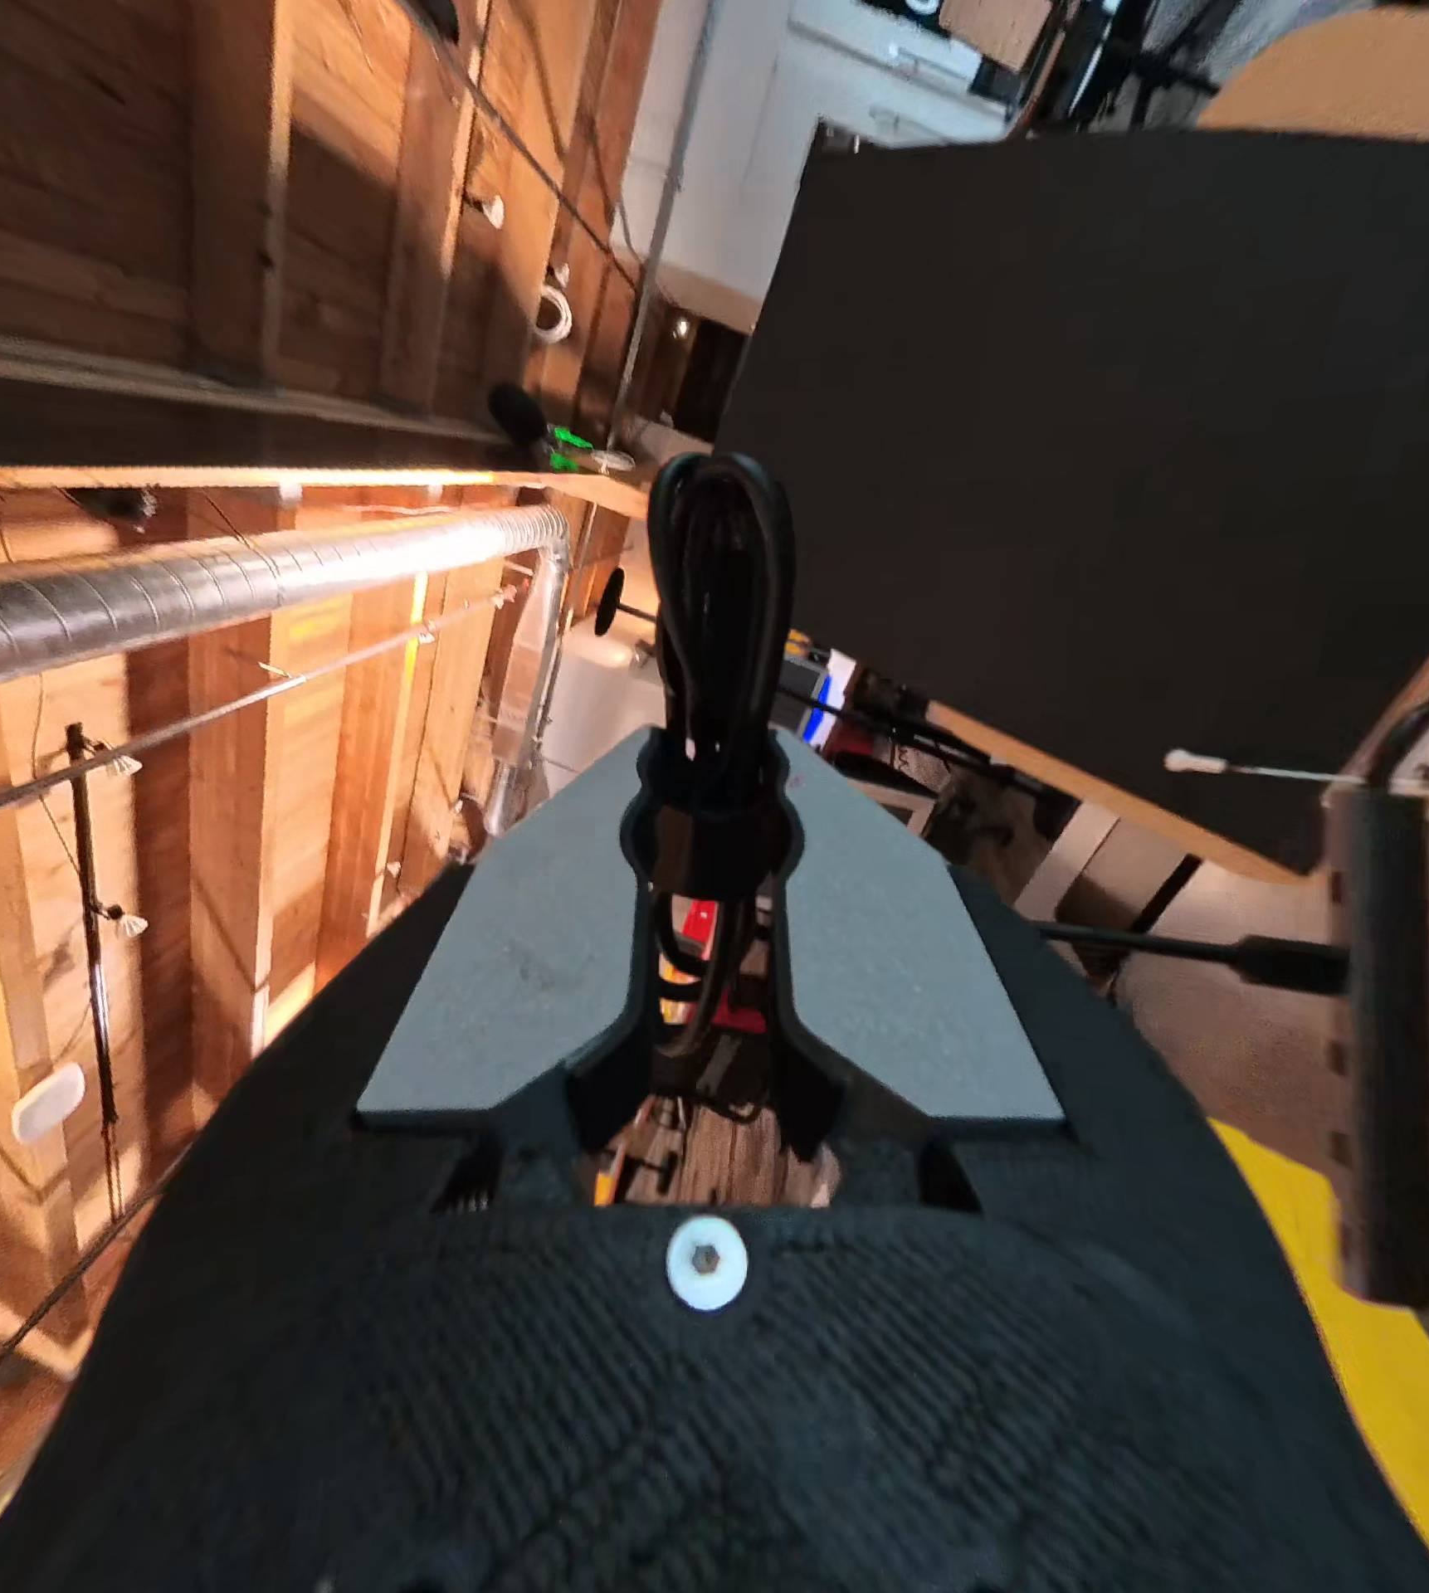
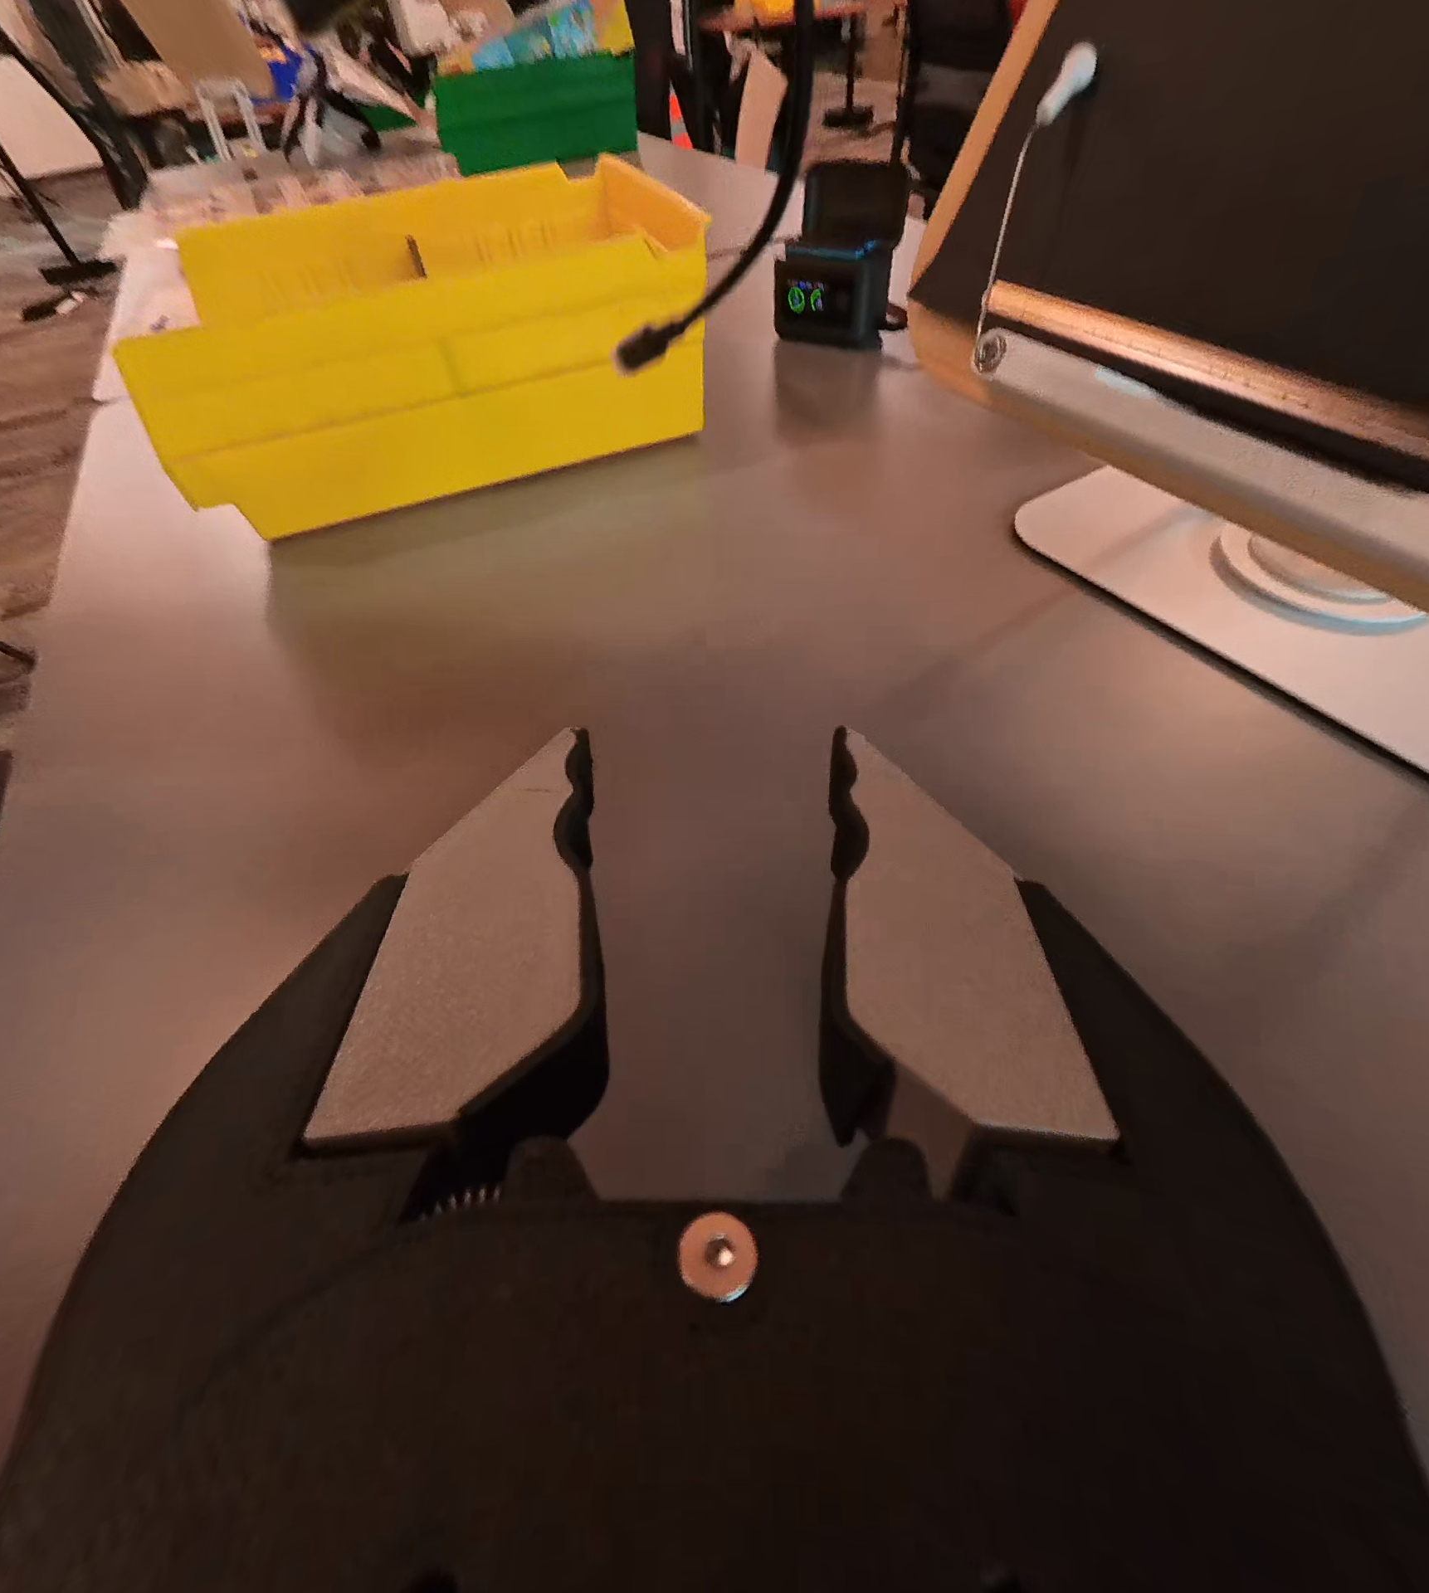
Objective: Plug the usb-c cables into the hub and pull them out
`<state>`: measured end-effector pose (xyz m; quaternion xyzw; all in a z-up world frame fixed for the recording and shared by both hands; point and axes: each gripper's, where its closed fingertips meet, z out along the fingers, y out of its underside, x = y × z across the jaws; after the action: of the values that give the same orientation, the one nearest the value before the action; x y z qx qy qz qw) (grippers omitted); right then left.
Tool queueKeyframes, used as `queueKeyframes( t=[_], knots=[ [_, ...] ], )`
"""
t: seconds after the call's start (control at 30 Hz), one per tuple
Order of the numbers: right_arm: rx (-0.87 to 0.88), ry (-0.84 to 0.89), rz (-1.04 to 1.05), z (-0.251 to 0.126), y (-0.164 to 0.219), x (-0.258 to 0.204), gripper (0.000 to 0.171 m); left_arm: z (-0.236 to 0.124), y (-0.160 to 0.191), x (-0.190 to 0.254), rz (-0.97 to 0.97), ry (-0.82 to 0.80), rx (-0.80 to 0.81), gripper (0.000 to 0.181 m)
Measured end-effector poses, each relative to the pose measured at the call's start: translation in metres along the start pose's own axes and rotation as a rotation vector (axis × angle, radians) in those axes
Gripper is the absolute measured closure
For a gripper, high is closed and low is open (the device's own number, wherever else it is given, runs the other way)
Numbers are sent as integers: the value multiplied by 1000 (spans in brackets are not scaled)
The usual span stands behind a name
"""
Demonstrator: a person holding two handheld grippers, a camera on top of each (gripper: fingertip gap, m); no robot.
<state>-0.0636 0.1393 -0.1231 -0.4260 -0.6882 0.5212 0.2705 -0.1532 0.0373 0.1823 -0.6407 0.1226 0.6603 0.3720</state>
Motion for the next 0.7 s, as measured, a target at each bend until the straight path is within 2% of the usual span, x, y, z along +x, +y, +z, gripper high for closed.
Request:
queueKeyframes(
  t=[0.1,0.2,0.3,0.37,0.5,0.53,0.67,0.7],
  knots=[
    [87,-36,-27,-9,-17,-9,119,-1,-19,27,-27,29,46,161],
    [142,-40,-40,-19,-27,-11,121,0,-28,68,-145,105,111,161],
    [124,-17,-36,-22,-23,-5,123,-5,-33,108,-253,185,173,162],
    [89,-28,-26,-20,-16,-4,117,-12,-40,129,-292,222,232,161],
    [31,-64,-58,-10,-5,-12,116,-20,-51,158,-305,299,273,163],
    [15,-79,-77,-8,-2,-16,120,-21,-55,163,-302,315,286,163],
    [-87,-170,-169,4,19,-41,163,-27,-74,173,-327,401,323,161],
    [-101,-173,-178,7,22,-43,163,-27,-78,175,-333,419,325,161]
  ],
)
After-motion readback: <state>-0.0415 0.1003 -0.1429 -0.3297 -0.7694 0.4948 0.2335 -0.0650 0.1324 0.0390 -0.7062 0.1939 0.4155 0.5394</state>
